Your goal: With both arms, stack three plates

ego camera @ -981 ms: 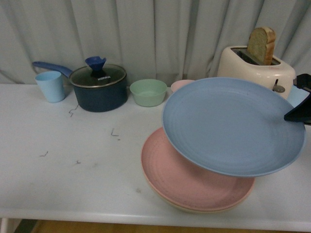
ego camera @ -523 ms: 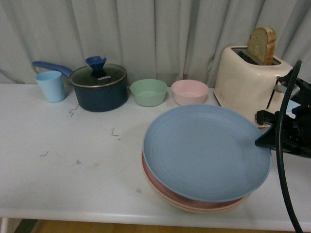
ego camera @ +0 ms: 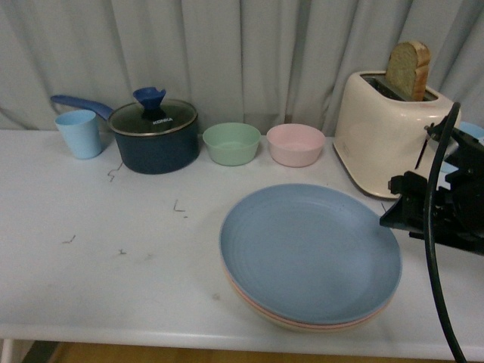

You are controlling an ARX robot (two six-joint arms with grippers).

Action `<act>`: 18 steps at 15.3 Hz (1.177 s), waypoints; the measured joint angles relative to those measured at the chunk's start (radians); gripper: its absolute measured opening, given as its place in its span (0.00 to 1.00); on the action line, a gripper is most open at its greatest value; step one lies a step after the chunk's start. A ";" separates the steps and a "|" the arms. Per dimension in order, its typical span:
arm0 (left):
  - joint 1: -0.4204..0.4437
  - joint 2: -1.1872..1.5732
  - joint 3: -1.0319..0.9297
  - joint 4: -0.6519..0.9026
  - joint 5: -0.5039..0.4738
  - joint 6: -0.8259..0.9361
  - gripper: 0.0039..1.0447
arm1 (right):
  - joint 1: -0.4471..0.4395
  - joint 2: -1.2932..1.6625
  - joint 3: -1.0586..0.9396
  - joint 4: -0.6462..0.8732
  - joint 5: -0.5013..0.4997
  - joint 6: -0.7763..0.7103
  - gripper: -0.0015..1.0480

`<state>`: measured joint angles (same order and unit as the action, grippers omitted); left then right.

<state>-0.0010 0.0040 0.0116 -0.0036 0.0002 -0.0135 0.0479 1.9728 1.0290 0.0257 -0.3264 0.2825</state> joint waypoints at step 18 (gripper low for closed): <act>0.002 0.000 0.000 0.000 0.000 0.000 0.94 | -0.048 -0.778 -0.911 1.014 0.327 -0.276 0.02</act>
<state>0.0006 0.0040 0.0116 -0.0040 0.0002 -0.0135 -0.0002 1.1946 0.1184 1.0397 0.0010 0.0067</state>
